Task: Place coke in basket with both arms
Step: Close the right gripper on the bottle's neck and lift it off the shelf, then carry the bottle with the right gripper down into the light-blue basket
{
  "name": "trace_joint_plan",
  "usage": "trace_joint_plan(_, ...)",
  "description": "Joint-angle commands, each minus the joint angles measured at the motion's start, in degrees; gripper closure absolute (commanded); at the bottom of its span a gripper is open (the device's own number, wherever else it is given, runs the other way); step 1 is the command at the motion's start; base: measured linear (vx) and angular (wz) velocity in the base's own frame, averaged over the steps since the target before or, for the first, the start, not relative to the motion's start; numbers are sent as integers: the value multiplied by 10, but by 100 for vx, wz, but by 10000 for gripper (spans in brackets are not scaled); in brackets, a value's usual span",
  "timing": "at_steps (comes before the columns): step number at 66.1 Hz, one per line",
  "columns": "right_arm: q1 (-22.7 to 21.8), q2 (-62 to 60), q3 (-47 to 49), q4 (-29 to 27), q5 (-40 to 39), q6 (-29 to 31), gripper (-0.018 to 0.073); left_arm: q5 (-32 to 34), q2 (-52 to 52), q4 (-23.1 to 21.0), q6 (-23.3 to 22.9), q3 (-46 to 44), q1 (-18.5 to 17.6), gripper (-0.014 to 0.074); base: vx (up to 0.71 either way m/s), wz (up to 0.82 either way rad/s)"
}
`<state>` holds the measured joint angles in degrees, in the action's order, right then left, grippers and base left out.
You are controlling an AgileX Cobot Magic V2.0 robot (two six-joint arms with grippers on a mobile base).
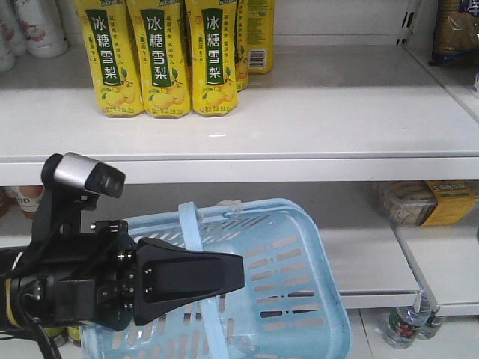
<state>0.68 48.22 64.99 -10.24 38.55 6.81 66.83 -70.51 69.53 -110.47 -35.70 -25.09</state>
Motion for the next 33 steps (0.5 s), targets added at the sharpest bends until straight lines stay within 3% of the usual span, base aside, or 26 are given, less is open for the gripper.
trace_joint_plan(1,0,-29,-7,-155,-16,98,564,123,14,-46,5,-13,-2,603,0,0)
trace_joint_plan(15,0,-40,-112,-556,21,393,564,123,14,-46,5,-13,-2,603,0,0)
trace_joint_plan(22,0,-27,-171,-709,46,504,564,123,14,-46,5,-13,-2,603,0,0)
trace_joint_plan(27,0,-11,-202,-770,73,563,564,123,14,-46,5,-13,-2,603,0,0)
trace_joint_plan(33,0,15,-221,-804,99,590,564,123,14,-46,5,-13,-2,603,0,0)
